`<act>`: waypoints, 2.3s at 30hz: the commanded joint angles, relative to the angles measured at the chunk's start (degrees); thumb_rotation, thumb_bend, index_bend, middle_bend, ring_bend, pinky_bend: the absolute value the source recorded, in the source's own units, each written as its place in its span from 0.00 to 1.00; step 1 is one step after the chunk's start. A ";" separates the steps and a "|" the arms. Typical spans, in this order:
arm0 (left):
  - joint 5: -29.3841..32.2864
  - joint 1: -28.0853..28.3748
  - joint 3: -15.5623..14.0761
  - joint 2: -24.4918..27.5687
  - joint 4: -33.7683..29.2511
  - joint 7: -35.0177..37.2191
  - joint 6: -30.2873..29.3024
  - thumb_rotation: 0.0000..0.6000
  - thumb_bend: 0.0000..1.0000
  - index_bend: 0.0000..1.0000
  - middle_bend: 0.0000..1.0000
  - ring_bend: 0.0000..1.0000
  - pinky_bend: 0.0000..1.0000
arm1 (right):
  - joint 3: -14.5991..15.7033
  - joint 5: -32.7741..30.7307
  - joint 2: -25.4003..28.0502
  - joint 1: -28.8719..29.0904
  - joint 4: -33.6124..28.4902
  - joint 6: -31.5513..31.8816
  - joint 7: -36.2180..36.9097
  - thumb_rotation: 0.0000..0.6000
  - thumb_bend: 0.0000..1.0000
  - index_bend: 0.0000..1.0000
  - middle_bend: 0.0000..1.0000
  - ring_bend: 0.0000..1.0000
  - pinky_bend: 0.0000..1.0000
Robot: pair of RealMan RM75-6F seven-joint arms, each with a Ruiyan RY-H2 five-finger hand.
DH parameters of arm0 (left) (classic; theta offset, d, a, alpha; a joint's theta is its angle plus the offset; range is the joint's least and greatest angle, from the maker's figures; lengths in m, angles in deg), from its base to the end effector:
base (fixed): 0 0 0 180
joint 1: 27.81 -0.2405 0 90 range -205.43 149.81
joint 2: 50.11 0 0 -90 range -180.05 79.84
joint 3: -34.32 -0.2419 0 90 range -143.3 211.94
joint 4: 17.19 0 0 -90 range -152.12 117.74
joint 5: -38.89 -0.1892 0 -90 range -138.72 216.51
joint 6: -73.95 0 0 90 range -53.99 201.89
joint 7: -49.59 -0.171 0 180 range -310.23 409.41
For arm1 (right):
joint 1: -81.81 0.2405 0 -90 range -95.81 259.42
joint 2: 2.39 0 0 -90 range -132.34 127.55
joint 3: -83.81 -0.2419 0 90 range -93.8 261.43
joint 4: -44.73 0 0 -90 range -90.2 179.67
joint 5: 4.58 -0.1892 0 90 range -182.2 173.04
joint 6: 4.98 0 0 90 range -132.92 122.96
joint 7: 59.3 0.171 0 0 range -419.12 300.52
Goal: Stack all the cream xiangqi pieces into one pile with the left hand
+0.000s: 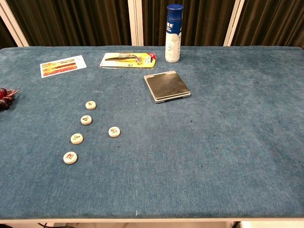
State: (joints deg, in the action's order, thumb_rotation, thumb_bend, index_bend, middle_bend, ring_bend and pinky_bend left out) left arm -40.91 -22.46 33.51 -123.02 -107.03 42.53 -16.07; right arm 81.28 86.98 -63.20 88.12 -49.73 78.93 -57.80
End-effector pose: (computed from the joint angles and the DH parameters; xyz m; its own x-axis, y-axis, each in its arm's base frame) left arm -0.3001 0.1944 0.1377 0.4113 -0.0029 0.9115 0.9079 0.0897 -0.4094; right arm -0.2685 -0.2097 0.1749 0.4010 -0.0190 0.9159 -0.9093 -0.1297 0.3955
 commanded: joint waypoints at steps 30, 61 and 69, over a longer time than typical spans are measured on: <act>1.28 24.04 7.61 -18.17 9.99 -7.71 31.62 1.00 0.19 0.31 0.13 0.00 0.00 | -0.90 -0.90 0.03 -1.22 -1.69 3.59 -3.46 1.00 0.10 0.00 0.00 0.00 0.07; 8.36 28.09 7.40 -23.09 13.33 -10.67 35.43 1.00 0.34 0.44 0.13 0.00 0.00 | -1.19 -1.97 -1.11 -0.90 0.78 2.80 -1.62 1.00 0.10 0.00 0.00 0.00 0.07; 8.84 28.50 7.61 -23.12 13.93 -10.13 35.08 1.00 0.38 0.52 0.13 0.00 0.00 | -1.19 -2.03 -1.13 -0.91 0.84 2.77 -1.61 1.00 0.10 0.00 0.00 0.00 0.07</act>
State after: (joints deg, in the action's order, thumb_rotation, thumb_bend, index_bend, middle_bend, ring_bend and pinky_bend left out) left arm -32.07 6.00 41.08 -146.19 -93.09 32.37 19.07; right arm 80.09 84.95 -64.33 87.21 -48.89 81.70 -59.41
